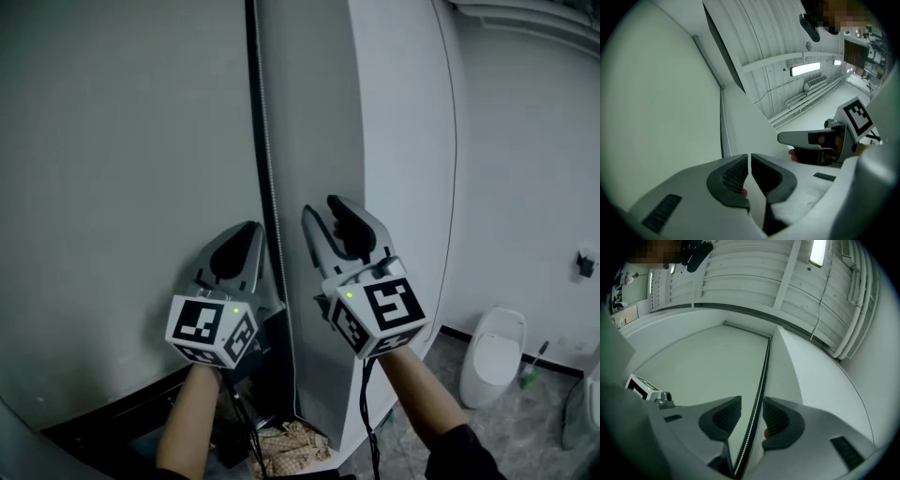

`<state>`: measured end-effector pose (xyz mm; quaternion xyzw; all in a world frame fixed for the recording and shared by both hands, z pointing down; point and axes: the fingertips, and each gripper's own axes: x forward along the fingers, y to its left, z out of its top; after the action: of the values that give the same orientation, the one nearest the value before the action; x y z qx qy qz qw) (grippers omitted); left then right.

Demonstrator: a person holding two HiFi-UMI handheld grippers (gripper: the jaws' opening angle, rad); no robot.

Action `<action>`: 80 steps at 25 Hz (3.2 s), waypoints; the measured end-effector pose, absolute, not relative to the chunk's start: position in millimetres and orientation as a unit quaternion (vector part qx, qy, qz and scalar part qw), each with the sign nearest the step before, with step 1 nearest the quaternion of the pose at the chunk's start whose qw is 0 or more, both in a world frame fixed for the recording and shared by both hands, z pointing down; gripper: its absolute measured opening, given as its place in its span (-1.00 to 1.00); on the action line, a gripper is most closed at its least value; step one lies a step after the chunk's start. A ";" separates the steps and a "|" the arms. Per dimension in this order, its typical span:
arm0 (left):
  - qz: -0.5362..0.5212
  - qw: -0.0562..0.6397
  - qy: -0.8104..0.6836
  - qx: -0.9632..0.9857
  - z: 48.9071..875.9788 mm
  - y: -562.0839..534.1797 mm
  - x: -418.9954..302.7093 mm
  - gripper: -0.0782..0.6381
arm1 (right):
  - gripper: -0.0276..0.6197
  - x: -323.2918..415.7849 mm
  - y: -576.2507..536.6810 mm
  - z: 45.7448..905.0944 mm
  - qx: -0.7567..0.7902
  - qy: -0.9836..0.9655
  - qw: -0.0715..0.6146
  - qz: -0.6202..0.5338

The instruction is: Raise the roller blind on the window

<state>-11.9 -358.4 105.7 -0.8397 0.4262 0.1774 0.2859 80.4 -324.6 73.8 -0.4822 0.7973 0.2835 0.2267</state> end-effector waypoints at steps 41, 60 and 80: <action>0.200 0.306 0.447 -0.816 123.2 -334.2 -21.8 -0.73 | -0.48 11.5 -341.9 28.2 -0.256 0.918 0.286 0.097; 0.174 0.246 0.419 -0.857 175.6 -363.8 -41.1 -0.73 | -0.87 22.4 -375.2 37.2 -0.346 0.896 0.238 0.144; 0.164 0.228 0.375 -0.884 40.6 -397.0 28.0 -0.52 | -0.87 34.8 -395.2 177.3 -0.398 0.901 0.141 0.104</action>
<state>28.0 -397.0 40.6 -0.8835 0.3746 0.1638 0.2284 34.8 -395.2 177.3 -0.3979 0.9005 0.1043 0.1410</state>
